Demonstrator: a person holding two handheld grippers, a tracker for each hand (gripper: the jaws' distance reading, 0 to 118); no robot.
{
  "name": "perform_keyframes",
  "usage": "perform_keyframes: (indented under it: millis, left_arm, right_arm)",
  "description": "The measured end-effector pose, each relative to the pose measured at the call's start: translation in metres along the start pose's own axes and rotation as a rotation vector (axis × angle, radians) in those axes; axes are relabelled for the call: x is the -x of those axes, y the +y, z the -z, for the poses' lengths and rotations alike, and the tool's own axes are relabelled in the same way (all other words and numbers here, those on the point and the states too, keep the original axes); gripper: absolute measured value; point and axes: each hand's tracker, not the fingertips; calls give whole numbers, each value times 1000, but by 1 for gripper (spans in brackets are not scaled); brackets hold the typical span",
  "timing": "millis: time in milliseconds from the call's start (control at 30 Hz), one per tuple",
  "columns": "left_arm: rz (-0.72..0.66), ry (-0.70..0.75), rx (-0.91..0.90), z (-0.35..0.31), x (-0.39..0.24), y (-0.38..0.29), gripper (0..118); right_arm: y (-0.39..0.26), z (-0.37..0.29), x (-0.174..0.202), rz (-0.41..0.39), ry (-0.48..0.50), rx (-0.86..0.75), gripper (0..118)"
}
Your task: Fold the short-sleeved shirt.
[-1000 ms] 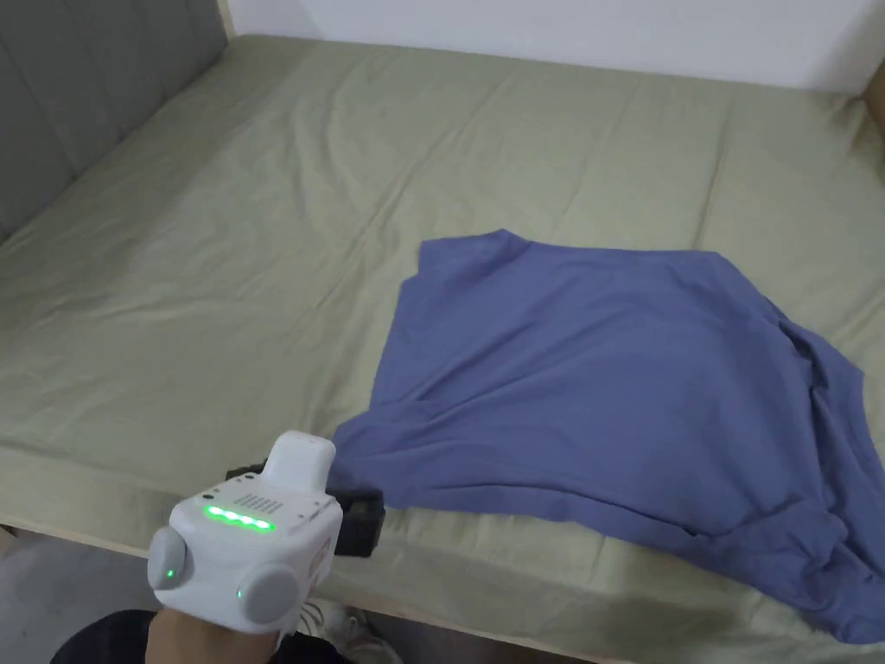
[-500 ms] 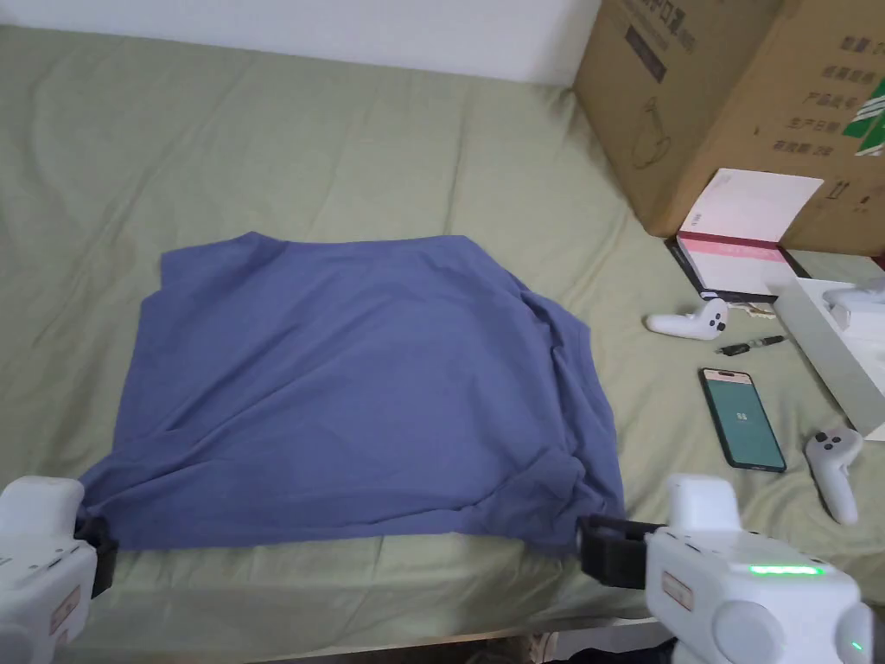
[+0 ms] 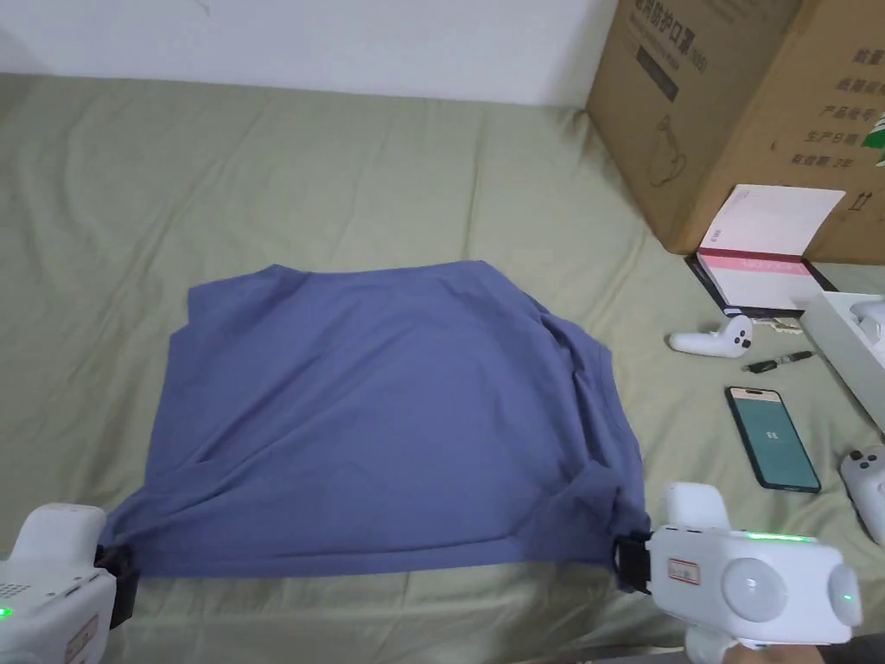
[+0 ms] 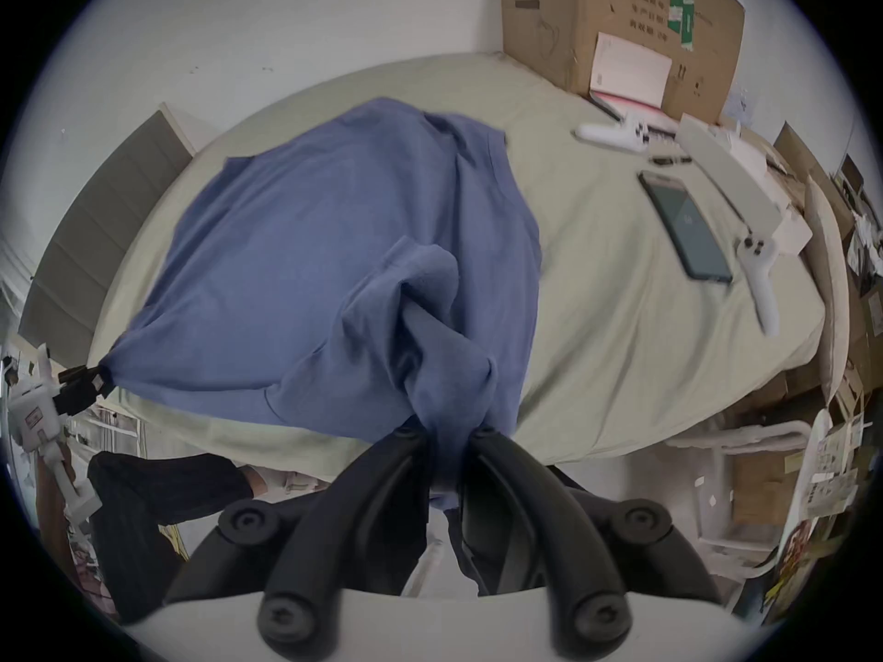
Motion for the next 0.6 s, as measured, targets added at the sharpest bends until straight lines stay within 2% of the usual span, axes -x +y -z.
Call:
perform_keyframes:
  millis: [100,200,300,400,500,600]
  left_arm:
    - [47,12,-12,-22,-1,15,0]
    - [85,-1,-20,-43,0,36,0]
    - [128,-21,-27,-47,2,68,0]
    - [133,-34,-3,-27,9,107,0]
    - [183,-11,64,17,10,147,0]
    - [121,-36,179,76,12,180,0]
  right_arm:
    - [13,-33,6,-26,22,-34,10]
    - [34,-66,14,-90,2,-107,11]
    - [68,-76,16,-104,10,-156,10]
    - [113,-57,19,-145,-32,-153,11]
    - [163,-10,20,-199,-22,-14,10]
    - [198,49,26,-226,-52,112,11]
